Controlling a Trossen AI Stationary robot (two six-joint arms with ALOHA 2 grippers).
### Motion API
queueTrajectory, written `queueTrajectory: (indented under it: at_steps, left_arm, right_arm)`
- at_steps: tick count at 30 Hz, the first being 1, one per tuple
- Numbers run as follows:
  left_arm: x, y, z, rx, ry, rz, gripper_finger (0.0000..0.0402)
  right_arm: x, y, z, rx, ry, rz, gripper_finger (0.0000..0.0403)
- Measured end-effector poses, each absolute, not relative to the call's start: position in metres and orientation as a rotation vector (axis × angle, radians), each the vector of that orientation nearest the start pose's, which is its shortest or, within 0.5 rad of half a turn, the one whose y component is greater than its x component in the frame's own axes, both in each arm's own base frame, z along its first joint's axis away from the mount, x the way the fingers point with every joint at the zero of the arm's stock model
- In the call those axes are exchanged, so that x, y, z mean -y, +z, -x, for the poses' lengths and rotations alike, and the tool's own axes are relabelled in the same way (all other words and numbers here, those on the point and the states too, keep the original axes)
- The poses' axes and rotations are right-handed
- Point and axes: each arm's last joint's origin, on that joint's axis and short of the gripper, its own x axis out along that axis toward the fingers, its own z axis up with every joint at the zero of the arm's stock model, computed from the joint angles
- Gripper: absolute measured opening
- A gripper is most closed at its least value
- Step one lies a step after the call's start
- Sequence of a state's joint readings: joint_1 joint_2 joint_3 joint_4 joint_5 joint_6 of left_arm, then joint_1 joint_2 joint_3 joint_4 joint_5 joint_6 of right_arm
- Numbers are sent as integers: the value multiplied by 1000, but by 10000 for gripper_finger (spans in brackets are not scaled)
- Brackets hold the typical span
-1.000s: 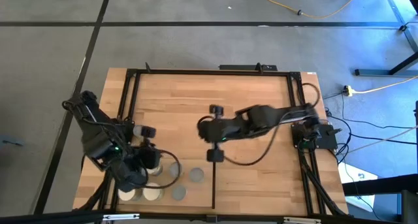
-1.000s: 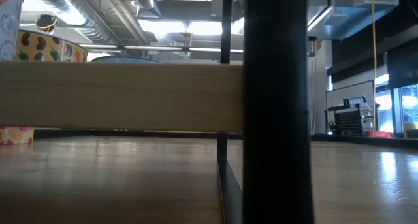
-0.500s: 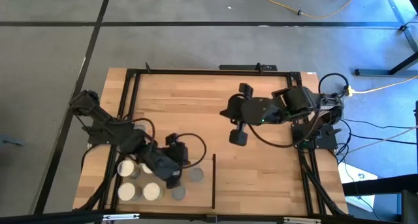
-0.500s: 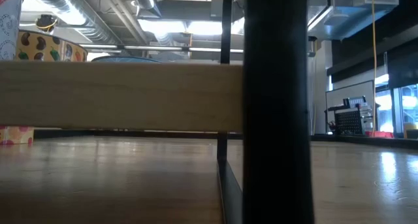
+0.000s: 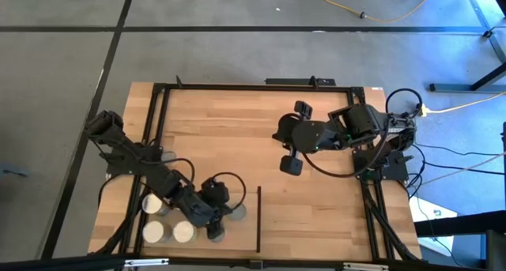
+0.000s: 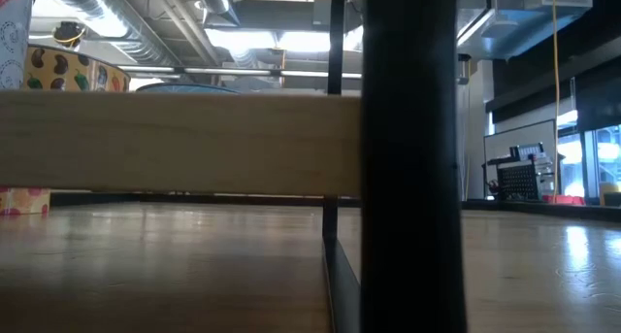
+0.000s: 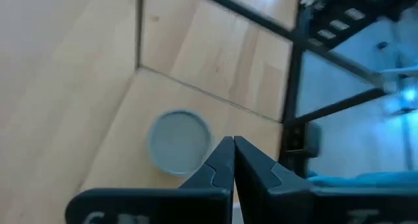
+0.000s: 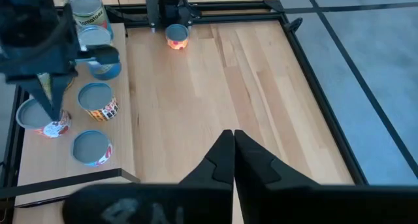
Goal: Pick and place cans onto a shelf
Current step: Put the canned tuna on the shelf
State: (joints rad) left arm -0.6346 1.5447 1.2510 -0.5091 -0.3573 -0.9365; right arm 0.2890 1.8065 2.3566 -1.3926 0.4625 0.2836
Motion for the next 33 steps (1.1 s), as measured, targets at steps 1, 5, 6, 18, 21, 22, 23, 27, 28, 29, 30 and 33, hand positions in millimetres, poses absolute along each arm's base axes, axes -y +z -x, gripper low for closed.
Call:
queueTrajectory:
  at_steps: [1,5,6,18,21,22,23,27,28,29,30,33]
  left_arm:
    - [188,282,-274,-761,97,498,0]
    - [183,279,-282,-755,137,500,0]
    - [179,280,-285,-747,146,513,0]
    - [184,244,-319,-841,82,631,0]
    - [188,233,-323,-886,78,616,0]
    - [190,232,-325,-894,75,605,0]
    - [191,233,-327,-891,69,595,0]
    - [195,231,-333,-914,88,512,0]
    - [195,229,-334,-935,97,492,0]
    - [195,227,-335,-955,105,471,0]
    - [196,226,-335,-976,114,448,0]
    - [196,224,-335,-1020,151,407,0]
  right_arm:
    - [-79,470,-312,-751,-271,41,5]
    - [-79,469,-312,-754,-268,48,5]
    - [-79,469,-311,-760,-262,55,5]
    - [-74,466,-308,-814,-257,105,5]
    - [-73,467,-308,-813,-259,105,5]
    - [-73,467,-308,-813,-260,105,5]
    - [-73,467,-308,-813,-260,105,5]
    - [-73,467,-308,-813,-258,108,5]
    - [-73,467,-308,-814,-258,109,5]
    - [-73,467,-308,-814,-258,108,5]
    - [-73,467,-308,-813,-258,108,5]
    - [-73,467,-308,-814,-258,109,5]
